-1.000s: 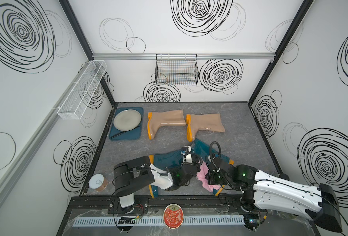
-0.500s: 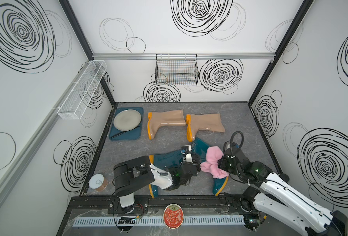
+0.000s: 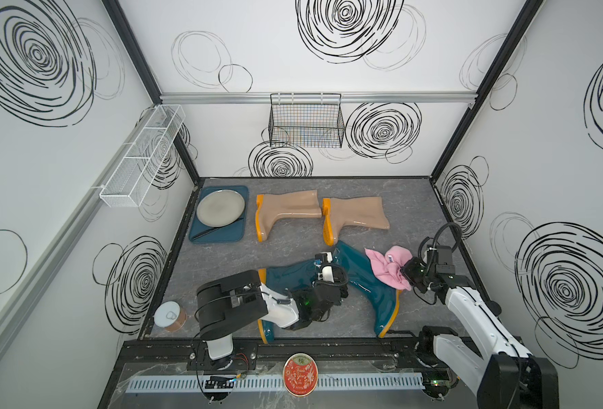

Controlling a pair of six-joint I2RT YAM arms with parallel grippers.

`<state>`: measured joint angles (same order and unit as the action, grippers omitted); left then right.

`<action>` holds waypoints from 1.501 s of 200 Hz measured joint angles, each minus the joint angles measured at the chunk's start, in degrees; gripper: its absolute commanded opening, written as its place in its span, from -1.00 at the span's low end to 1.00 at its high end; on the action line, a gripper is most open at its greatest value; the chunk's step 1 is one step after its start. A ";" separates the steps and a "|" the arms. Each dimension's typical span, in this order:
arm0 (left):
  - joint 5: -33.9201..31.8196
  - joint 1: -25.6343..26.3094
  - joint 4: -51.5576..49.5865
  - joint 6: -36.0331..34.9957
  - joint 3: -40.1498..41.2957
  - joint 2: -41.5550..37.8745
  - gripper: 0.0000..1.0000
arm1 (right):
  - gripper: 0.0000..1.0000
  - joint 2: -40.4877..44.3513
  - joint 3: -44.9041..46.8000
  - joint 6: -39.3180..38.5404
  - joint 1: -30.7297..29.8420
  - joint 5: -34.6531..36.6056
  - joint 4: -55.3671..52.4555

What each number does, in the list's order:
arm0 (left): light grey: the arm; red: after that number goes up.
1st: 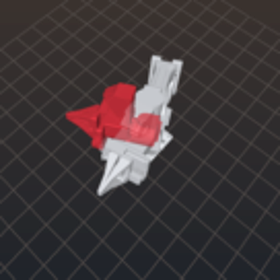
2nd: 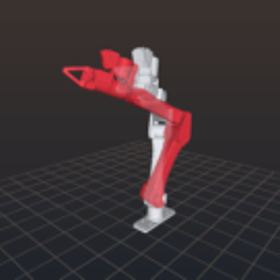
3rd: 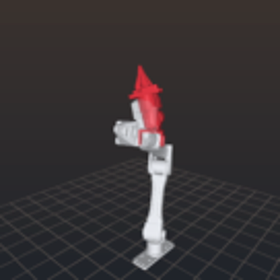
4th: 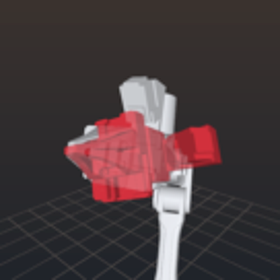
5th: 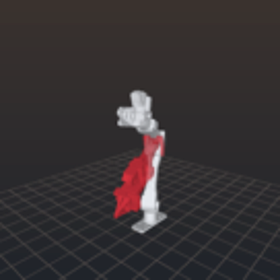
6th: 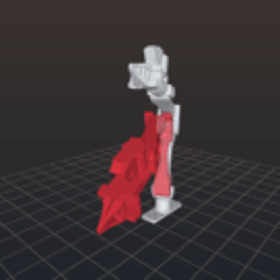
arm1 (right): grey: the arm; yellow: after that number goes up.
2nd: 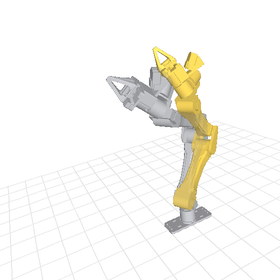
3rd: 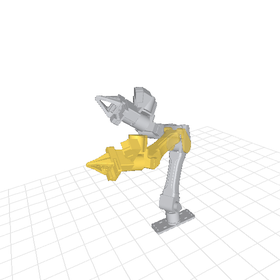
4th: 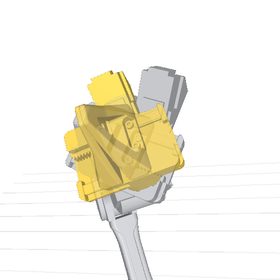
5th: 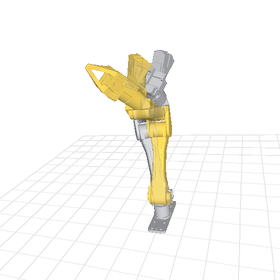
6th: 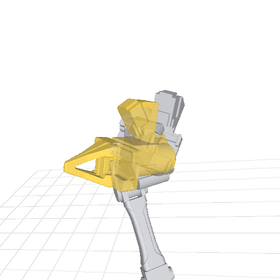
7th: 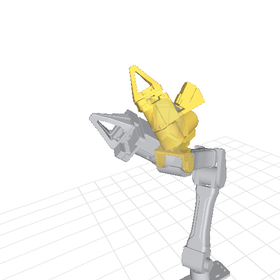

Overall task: Wipe the rubber boots with a cloth
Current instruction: Wipe the dirt off the rubber boot.

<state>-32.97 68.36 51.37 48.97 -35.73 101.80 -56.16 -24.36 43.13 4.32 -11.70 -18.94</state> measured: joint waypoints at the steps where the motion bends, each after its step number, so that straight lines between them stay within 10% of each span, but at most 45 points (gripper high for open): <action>1: 0.00 0.00 0.00 0.00 0.00 0.00 -1.00 | -1.00 -0.22 0.11 -0.02 0.39 -0.07 0.24; 62: 0.52 0.00 -0.22 -0.02 0.26 0.00 -1.00 | -1.00 -13.75 -3.21 -3.72 4.94 -2.93 3.15; 129: 0.57 0.00 -0.76 -1.11 0.07 0.00 -1.00 | -1.00 3.39 -4.09 -3.96 -15.41 -3.61 6.99; 200: -0.02 0.09 -3.43 -3.34 -1.62 0.00 -1.00 | -1.00 -31.10 -20.31 -4.59 -21.59 -8.81 12.26; 242: -0.68 0.26 -4.68 -4.81 -2.82 0.00 -1.00 | -1.00 -36.74 -31.17 -4.79 -30.84 -6.69 16.17; 300: -1.20 0.39 -4.96 -5.25 -2.97 0.00 -1.00 | -1.00 -27.63 -15.61 -2.45 -22.40 -3.23 16.79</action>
<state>-34.17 68.75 46.41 43.72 -38.70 101.80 -83.79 -39.97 40.69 -18.09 -14.94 -2.15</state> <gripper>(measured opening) 0.066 0.074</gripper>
